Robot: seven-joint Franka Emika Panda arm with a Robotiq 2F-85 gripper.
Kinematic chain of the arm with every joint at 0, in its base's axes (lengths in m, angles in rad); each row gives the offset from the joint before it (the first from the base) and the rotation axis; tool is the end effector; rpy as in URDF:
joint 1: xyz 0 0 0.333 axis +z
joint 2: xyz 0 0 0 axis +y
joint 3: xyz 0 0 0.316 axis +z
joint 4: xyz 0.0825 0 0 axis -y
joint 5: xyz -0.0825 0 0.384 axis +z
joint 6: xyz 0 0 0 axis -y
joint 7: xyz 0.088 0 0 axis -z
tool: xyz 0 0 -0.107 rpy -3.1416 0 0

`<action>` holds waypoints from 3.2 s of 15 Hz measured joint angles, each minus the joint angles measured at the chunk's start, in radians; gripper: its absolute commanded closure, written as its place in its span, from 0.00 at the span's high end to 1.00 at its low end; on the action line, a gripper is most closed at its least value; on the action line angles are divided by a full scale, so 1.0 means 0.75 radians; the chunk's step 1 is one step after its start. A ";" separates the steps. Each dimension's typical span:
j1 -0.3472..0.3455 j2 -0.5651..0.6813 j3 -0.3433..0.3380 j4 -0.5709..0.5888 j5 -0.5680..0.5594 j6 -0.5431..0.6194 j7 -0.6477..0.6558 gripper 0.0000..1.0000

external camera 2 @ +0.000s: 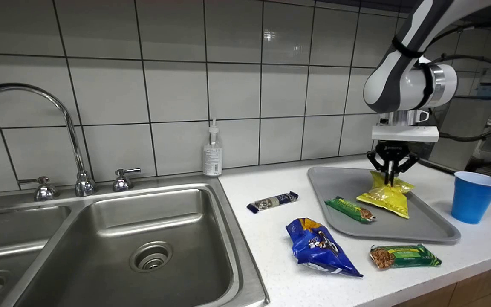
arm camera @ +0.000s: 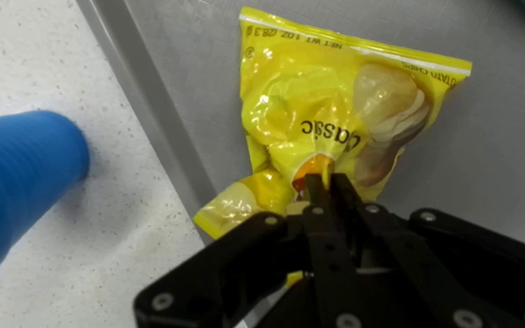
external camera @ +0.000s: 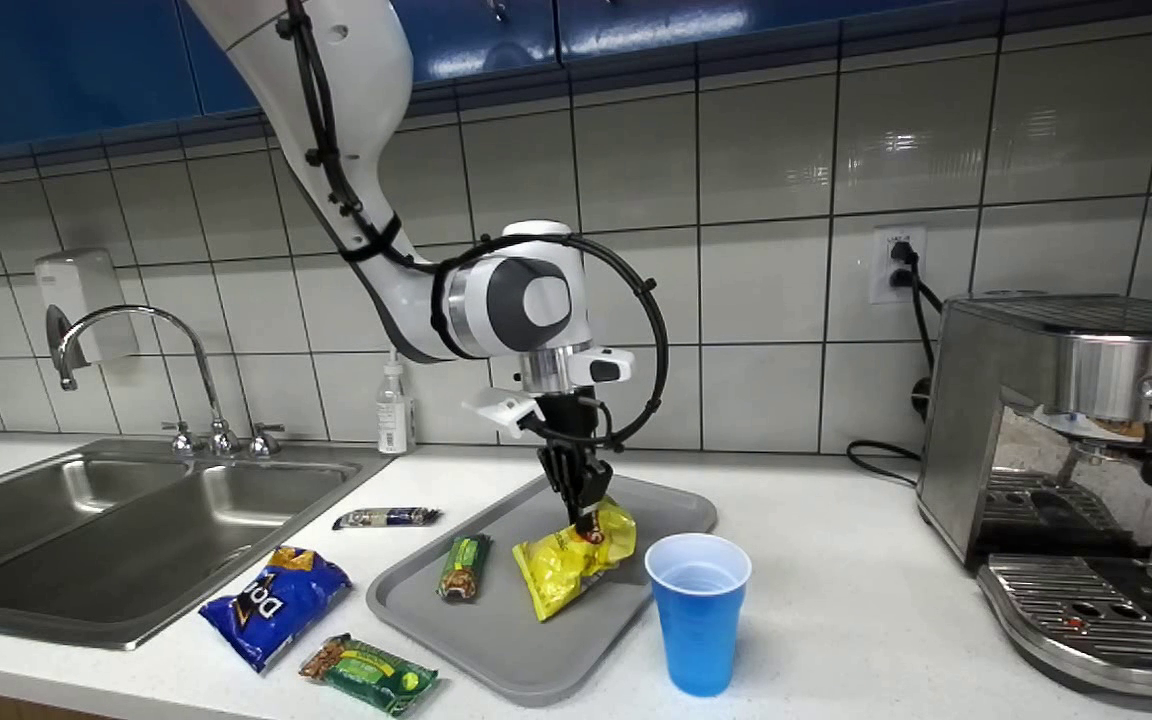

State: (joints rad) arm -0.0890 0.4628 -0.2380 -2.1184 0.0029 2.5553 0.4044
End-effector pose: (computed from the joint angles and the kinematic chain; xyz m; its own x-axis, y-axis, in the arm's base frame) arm 0.5452 -0.1856 0.1955 0.7588 -0.6508 0.0277 -0.6498 -0.7533 0.1009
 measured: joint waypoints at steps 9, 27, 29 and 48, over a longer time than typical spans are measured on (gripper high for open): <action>-0.025 0.002 -0.027 0.007 0.039 0.010 0.000 0.00; -0.164 0.066 -0.104 0.264 0.209 -0.076 0.124 0.00; -0.166 0.101 -0.122 0.300 0.210 -0.076 0.175 0.00; -0.166 0.261 -0.199 0.438 0.205 -0.078 0.352 0.94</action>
State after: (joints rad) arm -0.2136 0.6586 -0.3870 -1.7897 0.1569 2.4969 0.6685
